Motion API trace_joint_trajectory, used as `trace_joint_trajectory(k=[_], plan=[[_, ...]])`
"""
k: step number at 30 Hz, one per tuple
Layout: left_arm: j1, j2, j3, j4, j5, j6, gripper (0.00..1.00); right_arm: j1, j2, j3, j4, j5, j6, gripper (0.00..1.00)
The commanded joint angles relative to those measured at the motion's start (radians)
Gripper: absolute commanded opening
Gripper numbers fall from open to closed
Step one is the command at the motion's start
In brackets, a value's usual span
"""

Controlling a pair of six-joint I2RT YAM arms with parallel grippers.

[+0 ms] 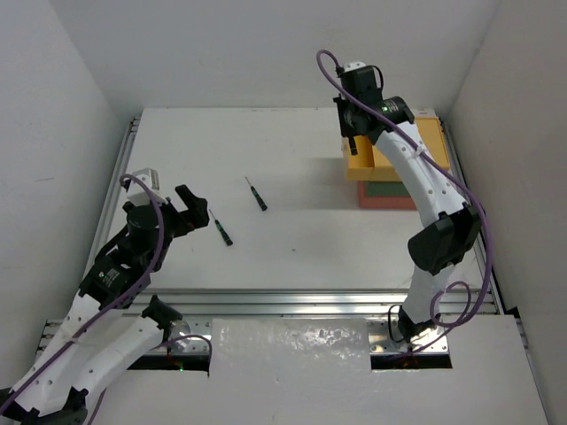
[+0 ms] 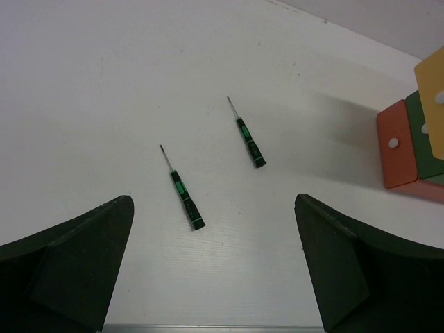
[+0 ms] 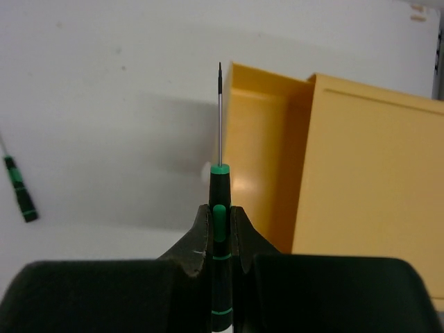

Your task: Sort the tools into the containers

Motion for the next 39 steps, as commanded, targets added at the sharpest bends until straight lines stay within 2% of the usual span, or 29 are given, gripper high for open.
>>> trace_joint_trajectory(k=[1,7,9,10,11,14,16,21,22,26,28,33,34,36,39], plan=[[-0.013,0.013,0.008,0.044,0.017,0.018,1.00,-0.041,-0.006,-0.023,0.008,0.042,-0.027,0.02],[-0.013,0.071,0.018,0.037,0.023,0.007,1.00,-0.098,0.048,0.008,-0.009,0.014,-0.030,0.05],[-0.013,0.094,0.023,0.047,0.040,-0.010,1.00,-0.104,0.054,0.012,-0.008,0.014,-0.033,0.10],[-0.013,0.109,0.026,0.043,0.040,-0.043,1.00,-0.106,0.059,0.014,-0.008,0.016,-0.033,0.30],[-0.013,0.162,0.046,0.031,0.038,-0.074,1.00,-0.107,0.060,0.016,-0.008,0.022,-0.034,0.39],[-0.013,0.314,0.084,-0.009,0.064,-0.181,1.00,-0.109,0.056,0.016,-0.011,0.022,-0.036,0.57],[-0.010,0.411,0.066,0.046,0.061,-0.221,1.00,-0.109,0.050,0.022,-0.008,0.007,-0.033,0.66],[0.020,0.612,0.077,0.095,0.037,-0.326,0.99,-0.106,0.024,0.077,-0.060,-0.064,0.016,0.67],[0.028,0.646,0.078,0.103,0.038,-0.347,0.99,-0.101,0.002,0.065,-0.063,-0.132,0.030,0.67],[0.066,0.844,0.101,0.141,0.040,-0.367,0.95,-0.049,-0.171,-0.214,0.073,-0.237,0.061,0.67],[0.097,0.916,0.118,0.141,0.063,-0.376,0.81,-0.009,-0.240,-0.312,0.106,-0.249,0.075,0.67],[0.160,1.019,0.112,0.207,0.110,-0.369,0.68,0.113,-0.309,-0.435,0.167,-0.297,0.070,0.67],[0.164,1.051,0.112,0.210,0.117,-0.367,0.61,0.124,-0.326,-0.470,0.176,-0.303,0.075,0.67],[0.168,1.076,0.111,0.212,0.129,-0.370,0.56,0.150,-0.343,-0.501,0.207,-0.338,0.084,0.67],[0.167,1.094,0.088,0.232,0.149,-0.372,0.42,0.166,-0.366,-0.547,0.242,-0.393,0.104,0.67]])
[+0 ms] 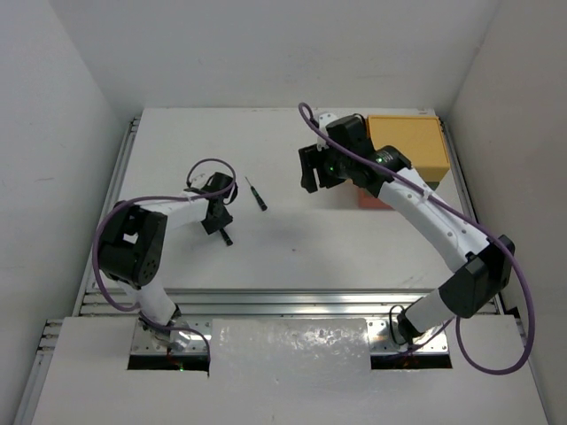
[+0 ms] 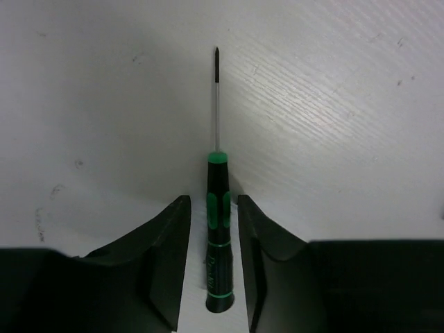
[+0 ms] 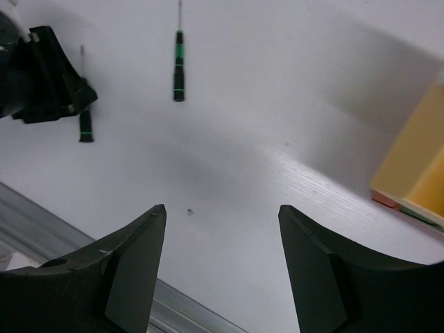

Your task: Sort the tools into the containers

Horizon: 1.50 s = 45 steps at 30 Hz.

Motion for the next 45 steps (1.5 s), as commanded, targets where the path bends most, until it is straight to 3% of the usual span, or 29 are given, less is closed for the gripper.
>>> trace_joint_trajectory(k=[1,6,9,10,11,12,15,20,24,27,29,31,32,34,35,37,38,41,43,45], plan=[[0.003,0.005,-0.002,0.058,0.041,-0.010,0.29,0.007,-0.046,-0.055,0.105,-0.103,0.037,0.67],[0.003,-0.016,-0.039,0.089,0.078,0.012,0.00,0.007,-0.083,-0.191,0.290,-0.351,0.101,0.68],[0.000,-0.106,-0.079,0.119,0.147,0.024,0.00,0.012,-0.108,-0.320,0.462,-0.480,0.181,0.71],[-0.005,-0.195,-0.112,0.138,0.174,0.031,0.00,0.015,-0.111,-0.386,0.502,-0.505,0.201,0.75],[-0.018,-0.244,-0.132,0.186,0.234,0.036,0.00,0.026,-0.114,-0.415,0.581,-0.522,0.230,0.86],[-0.027,-0.299,-0.151,0.208,0.259,0.036,0.00,0.033,-0.113,-0.440,0.615,-0.533,0.242,0.88],[-0.073,-0.525,-0.212,0.297,0.343,0.010,0.00,0.073,-0.090,-0.520,0.721,-0.514,0.303,0.88],[-0.109,-0.633,-0.240,0.408,0.498,-0.067,0.00,0.110,-0.033,-0.578,0.920,-0.540,0.441,0.87],[-0.127,-0.683,-0.261,0.440,0.541,-0.128,0.00,0.110,-0.014,-0.632,1.101,-0.582,0.515,0.86],[-0.129,-0.714,-0.271,0.486,0.549,-0.143,0.00,0.110,0.004,-0.627,1.168,-0.620,0.563,0.83],[-0.130,-0.720,-0.275,0.509,0.569,-0.154,0.00,0.112,0.031,-0.618,1.209,-0.641,0.596,0.76],[-0.130,-0.720,-0.291,0.549,0.587,-0.168,0.00,0.112,0.050,-0.609,1.241,-0.661,0.619,0.61],[-0.130,-0.719,-0.295,0.563,0.604,-0.179,0.00,0.113,0.064,-0.603,1.244,-0.665,0.624,0.40],[-0.132,-0.713,-0.304,0.584,0.612,-0.183,0.07,0.112,0.068,-0.594,1.246,-0.677,0.630,0.08],[-0.132,-0.713,-0.306,0.587,0.606,-0.182,0.11,0.112,0.069,-0.590,1.240,-0.678,0.629,0.00],[-0.132,-0.722,-0.298,0.578,0.591,-0.166,0.31,0.110,0.044,-0.583,1.174,-0.659,0.607,0.00],[-0.132,-0.725,-0.275,0.560,0.554,-0.139,0.55,0.110,0.009,-0.560,1.124,-0.630,0.546,0.00],[-0.130,-0.694,-0.164,0.353,0.385,-0.064,0.91,0.107,-0.042,-0.479,0.791,-0.401,0.376,0.00],[-0.130,-0.656,-0.096,0.203,0.251,-0.027,0.95,0.081,-0.047,-0.349,0.504,-0.204,0.289,0.00],[-0.130,-0.581,-0.018,0.105,0.186,0.002,0.95,0.029,-0.012,-0.203,0.278,-0.107,0.247,0.00]])
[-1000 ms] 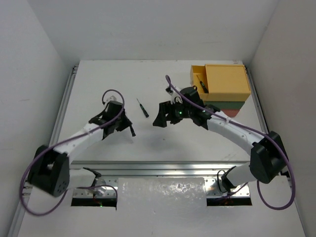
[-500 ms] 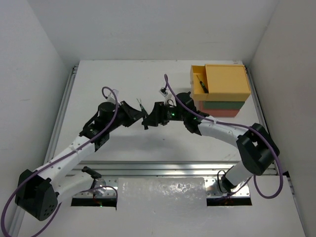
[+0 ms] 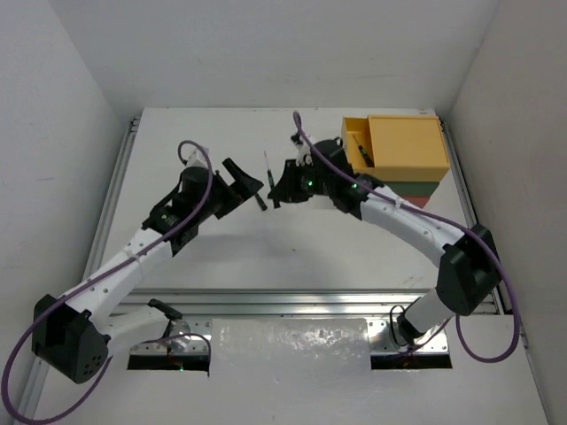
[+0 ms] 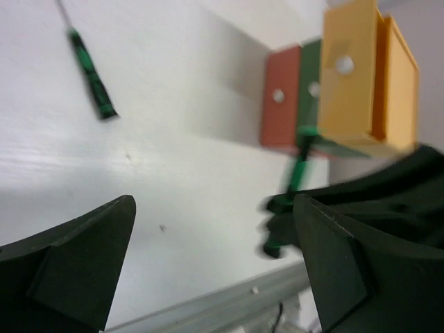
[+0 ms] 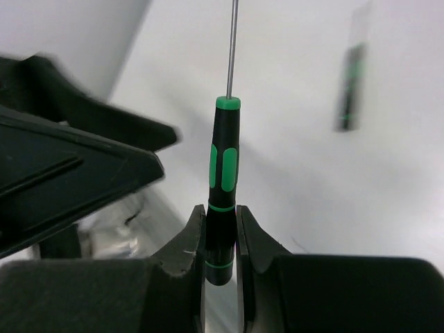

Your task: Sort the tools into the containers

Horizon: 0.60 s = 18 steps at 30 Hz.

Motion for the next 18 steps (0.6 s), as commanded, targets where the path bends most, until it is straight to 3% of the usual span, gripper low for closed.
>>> trace_joint_trajectory(k=[1,8,13,18], plan=[[-0.005,0.089,0.135,-0.175,-0.220,0.090,0.95,-0.082,-0.019,0.229,-0.434,0.317,-0.196,0.00],[-0.002,0.384,0.274,-0.186,-0.297,0.102,0.95,-0.211,0.085,0.525,-0.686,0.638,-0.353,0.00],[-0.004,0.614,0.481,-0.296,-0.323,0.117,0.95,-0.311,0.176,0.646,-0.744,0.675,-0.419,0.00],[-0.005,0.688,0.543,-0.287,-0.312,0.117,0.95,-0.380,0.225,0.680,-0.756,0.644,-0.433,0.00]])
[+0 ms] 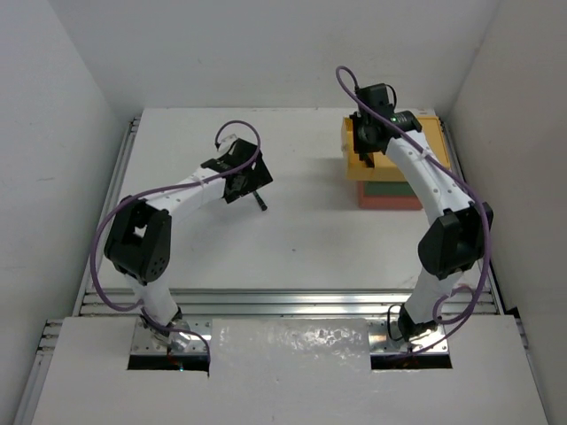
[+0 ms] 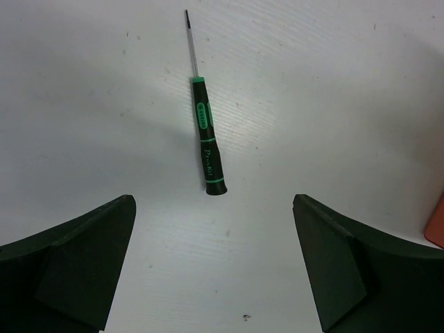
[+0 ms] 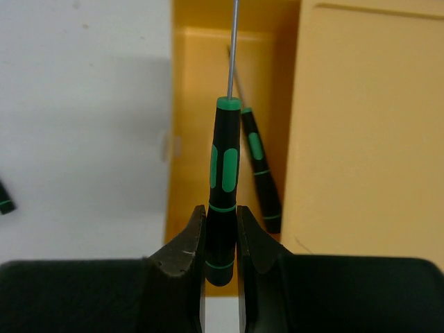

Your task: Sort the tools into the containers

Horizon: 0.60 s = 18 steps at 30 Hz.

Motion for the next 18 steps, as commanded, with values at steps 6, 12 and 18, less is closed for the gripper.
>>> trace_joint_trajectory(k=[6,12,18], plan=[[-0.005,0.107,0.138,-0.042,-0.022,-0.005,0.95,-0.035,0.022,0.078,-0.048,0.009,-0.032,0.59],[-0.005,0.185,0.172,-0.079,-0.056,-0.033,0.93,-0.035,-0.047,0.077,-0.034,-0.053,-0.014,0.63],[-0.007,0.265,0.187,-0.075,-0.056,-0.048,0.77,-0.020,-0.153,0.016,0.004,-0.153,0.006,0.64]])
